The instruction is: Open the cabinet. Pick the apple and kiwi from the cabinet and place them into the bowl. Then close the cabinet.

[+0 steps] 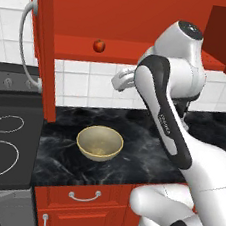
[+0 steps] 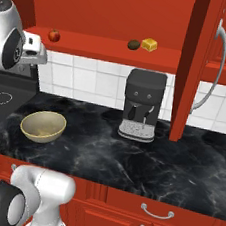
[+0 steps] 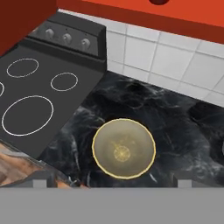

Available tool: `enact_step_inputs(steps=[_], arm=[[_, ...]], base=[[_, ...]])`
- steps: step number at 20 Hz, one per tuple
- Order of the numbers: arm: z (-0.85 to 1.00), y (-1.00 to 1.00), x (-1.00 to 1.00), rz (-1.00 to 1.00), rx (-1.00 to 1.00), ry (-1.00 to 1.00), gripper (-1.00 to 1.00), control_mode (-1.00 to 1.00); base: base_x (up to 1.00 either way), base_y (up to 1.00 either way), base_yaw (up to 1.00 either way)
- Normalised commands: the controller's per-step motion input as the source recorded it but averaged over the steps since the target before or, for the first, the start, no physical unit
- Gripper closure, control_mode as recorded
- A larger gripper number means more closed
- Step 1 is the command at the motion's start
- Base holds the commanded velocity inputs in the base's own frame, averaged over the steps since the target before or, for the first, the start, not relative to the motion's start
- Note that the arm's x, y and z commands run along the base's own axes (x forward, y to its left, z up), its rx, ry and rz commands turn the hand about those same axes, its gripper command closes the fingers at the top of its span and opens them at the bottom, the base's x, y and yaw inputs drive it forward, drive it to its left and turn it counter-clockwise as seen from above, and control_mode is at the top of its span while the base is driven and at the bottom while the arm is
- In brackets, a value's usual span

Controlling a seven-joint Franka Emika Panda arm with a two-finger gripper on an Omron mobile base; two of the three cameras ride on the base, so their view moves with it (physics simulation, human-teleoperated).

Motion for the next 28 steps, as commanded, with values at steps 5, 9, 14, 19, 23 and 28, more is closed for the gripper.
enact_step_inputs(steps=[5, 9, 14, 19, 23, 28], arm=[[0.07, 0.00, 0.22, 0.00, 0.00, 0.07, -1.00, -1.00], [0.39, 0.03, 0.24, -0.07, 0.00, 0.03, -1.00, -1.00], [0.43, 0.05, 0.22, -0.11, 0.00, 0.01, -1.00, -1.00], [0.17, 0.09, 0.21, -0.06, 0.00, 0.01, -1.00, -1.00], [0.00, 0.07, 0.18, -0.03, 0.00, 0.00, -1.00, -1.00], [0.00, 0.04, 0.11, -0.01, 0.00, 0.00, -1.00, -1.00]], base=[[0.00, 0.00, 0.00], [0.00, 0.00, 0.00], [0.00, 0.00, 0.00], [0.00, 0.00, 0.00], [0.00, 0.00, 0.00], [0.00, 0.00, 0.00]])
